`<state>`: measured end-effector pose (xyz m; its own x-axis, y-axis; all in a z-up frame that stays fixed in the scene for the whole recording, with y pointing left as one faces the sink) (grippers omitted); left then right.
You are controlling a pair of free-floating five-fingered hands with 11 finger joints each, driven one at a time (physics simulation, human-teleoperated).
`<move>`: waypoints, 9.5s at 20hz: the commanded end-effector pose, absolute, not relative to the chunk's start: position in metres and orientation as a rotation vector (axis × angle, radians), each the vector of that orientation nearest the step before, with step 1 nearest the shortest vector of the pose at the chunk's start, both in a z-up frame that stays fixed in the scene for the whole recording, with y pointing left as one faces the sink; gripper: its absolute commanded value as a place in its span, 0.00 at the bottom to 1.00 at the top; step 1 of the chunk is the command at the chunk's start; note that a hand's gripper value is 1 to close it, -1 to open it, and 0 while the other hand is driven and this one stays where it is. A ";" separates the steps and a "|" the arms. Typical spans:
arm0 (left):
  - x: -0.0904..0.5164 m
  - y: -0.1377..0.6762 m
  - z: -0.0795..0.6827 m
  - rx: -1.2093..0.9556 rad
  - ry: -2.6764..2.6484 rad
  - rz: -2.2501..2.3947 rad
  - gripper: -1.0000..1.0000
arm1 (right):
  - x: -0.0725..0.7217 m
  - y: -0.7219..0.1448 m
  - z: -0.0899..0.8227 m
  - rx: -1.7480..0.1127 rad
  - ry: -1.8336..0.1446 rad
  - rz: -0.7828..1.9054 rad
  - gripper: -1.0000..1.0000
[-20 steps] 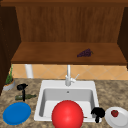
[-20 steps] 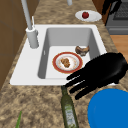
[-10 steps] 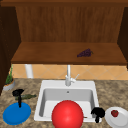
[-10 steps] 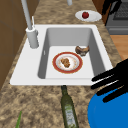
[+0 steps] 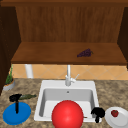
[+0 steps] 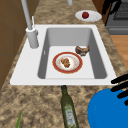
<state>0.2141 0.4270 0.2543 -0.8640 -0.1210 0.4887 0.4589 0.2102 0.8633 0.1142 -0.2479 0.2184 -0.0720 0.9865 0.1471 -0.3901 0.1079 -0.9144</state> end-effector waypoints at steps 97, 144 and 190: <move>0.166 0.393 0.264 -0.242 -2.053 -1.720 0.50 | 0.013 -0.167 0.715 -0.853 -1.029 1.351 0.00; 0.166 0.393 0.264 -0.242 -2.053 -1.720 0.50 | 0.359 -0.140 0.727 -0.718 -0.831 1.483 0.00; 0.166 0.393 0.264 -0.242 -2.053 -1.720 0.50 | 0.499 -0.160 0.596 -0.742 -0.769 1.512 1.00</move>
<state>0.1663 0.3932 0.2638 -0.8841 -0.1492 0.4428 0.4099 0.2073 0.8883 0.5111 -0.1675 0.6106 -0.0904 0.9956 0.0252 -0.5350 -0.0271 -0.8444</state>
